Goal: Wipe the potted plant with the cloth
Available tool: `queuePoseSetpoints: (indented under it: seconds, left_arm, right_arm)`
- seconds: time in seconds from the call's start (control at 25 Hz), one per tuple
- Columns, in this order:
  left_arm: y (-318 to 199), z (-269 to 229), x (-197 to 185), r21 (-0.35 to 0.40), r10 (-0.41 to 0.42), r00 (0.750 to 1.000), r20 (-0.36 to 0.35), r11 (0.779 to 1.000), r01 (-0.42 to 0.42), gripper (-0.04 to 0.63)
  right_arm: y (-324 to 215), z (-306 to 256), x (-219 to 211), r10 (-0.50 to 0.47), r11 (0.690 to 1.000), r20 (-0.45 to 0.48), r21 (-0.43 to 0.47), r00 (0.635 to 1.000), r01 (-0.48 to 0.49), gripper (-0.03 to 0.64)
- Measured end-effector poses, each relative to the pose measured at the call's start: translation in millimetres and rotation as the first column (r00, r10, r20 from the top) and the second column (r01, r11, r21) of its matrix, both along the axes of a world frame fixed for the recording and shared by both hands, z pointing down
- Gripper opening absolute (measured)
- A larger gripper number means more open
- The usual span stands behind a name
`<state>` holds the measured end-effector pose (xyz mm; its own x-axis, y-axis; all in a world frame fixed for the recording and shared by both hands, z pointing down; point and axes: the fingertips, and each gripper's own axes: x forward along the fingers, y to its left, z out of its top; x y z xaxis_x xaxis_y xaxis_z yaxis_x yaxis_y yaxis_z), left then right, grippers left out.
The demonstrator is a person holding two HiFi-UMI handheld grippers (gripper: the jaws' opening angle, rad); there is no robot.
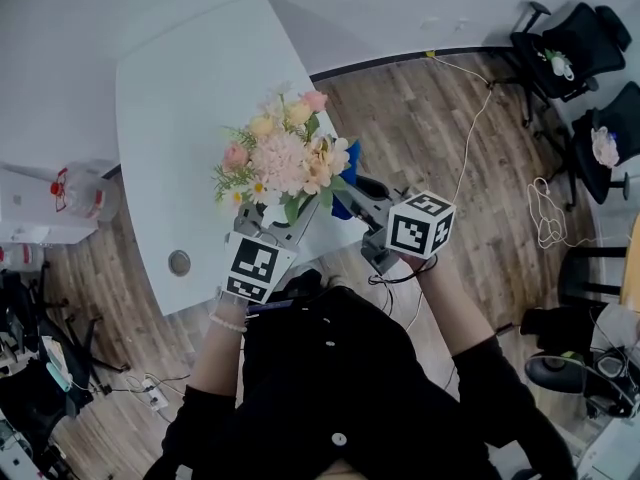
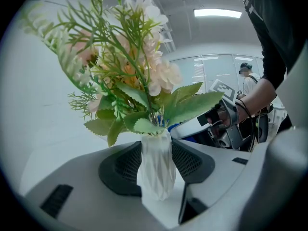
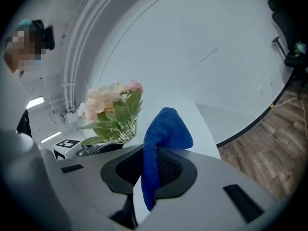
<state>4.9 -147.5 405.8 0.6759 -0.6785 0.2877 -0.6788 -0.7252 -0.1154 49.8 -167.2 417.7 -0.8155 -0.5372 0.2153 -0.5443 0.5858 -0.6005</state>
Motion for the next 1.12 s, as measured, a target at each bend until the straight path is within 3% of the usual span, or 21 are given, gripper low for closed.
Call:
queuePoseSetpoints:
  seconds: [0.16,0.4,0.64,0.92,1.12]
  left_arm:
    - [-1,1,-1,0.001,-0.002,1.000,0.004,1.000,0.002,0.209]
    - [-1,0,0,0.000,-0.005,1.000,0.007,1.000,0.005,0.209]
    - [-2,0,0,-0.001,-0.012,1.000,0.004,1.000,0.012,0.209]
    - [-1,1,0,-0.003,-0.015,1.000,0.002,1.000,0.015,0.209]
    - [-2,0,0,-0.006,-0.019,1.000,-0.001,1.000,0.019,0.209]
  right_arm:
    - [4,-9,-5,-0.028,0.997,-0.056,0.069,0.998,0.032,0.081]
    - [13,-15,-5,-0.047,0.994,-0.050,0.091,0.998,0.052,0.081]
    - [23,-3,-8,-0.087,0.990,-0.104,0.104,0.991,0.098,0.081]
    - [34,35,-7,-0.101,0.994,-0.179,0.026,0.979,0.107,0.081]
    - [36,67,-5,-0.064,0.995,-0.177,-0.082,0.982,0.050,0.081]
